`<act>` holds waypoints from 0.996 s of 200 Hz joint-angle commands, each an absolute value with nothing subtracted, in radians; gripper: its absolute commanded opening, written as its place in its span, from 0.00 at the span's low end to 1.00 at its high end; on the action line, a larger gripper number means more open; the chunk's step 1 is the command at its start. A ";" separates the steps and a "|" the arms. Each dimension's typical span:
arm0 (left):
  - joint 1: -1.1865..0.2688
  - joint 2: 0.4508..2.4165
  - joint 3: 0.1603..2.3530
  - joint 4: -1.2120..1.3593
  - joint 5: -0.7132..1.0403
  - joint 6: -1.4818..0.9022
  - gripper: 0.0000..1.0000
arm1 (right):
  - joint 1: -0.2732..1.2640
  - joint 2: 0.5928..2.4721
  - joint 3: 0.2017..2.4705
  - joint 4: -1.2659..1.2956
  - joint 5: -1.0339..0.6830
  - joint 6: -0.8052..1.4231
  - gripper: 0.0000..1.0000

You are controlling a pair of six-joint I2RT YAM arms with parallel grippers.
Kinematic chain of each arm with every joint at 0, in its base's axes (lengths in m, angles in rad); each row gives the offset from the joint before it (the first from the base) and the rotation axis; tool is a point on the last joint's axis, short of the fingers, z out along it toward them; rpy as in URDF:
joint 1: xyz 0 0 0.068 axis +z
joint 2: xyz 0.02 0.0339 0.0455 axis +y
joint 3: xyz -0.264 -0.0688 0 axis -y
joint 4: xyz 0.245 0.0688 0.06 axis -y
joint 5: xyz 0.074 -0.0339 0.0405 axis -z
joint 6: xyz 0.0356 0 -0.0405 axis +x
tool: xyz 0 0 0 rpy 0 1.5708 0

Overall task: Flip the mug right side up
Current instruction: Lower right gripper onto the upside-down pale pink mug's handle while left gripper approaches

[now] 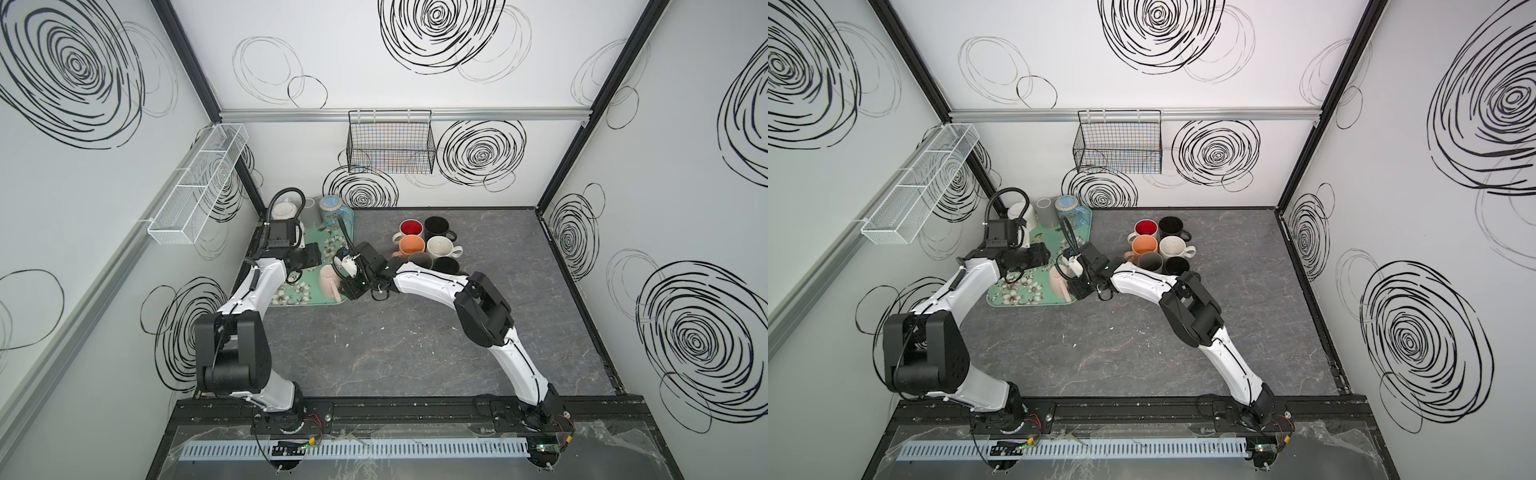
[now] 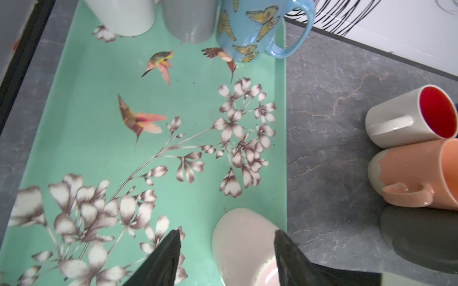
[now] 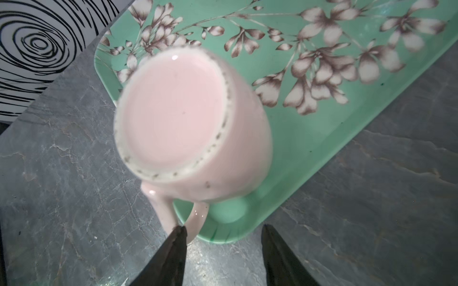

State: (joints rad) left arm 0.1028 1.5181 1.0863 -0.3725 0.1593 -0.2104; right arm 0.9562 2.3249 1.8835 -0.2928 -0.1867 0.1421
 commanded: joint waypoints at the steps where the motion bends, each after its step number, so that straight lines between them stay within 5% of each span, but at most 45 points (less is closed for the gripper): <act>1: 0.122 1.449 1.026 -0.313 0.175 -0.260 0.64 | 0.975 2.266 1.907 -0.324 -0.114 0.153 0.53; 94: 0.158 1.334 0.853 -0.281 0.199 -0.279 0.65 | 0.986 2.498 2.265 -0.547 -0.108 0.170 0.55; 199: 0.171 1.322 0.833 -0.285 0.203 -0.264 0.65 | 0.969 2.566 2.327 -0.543 -0.124 0.132 0.45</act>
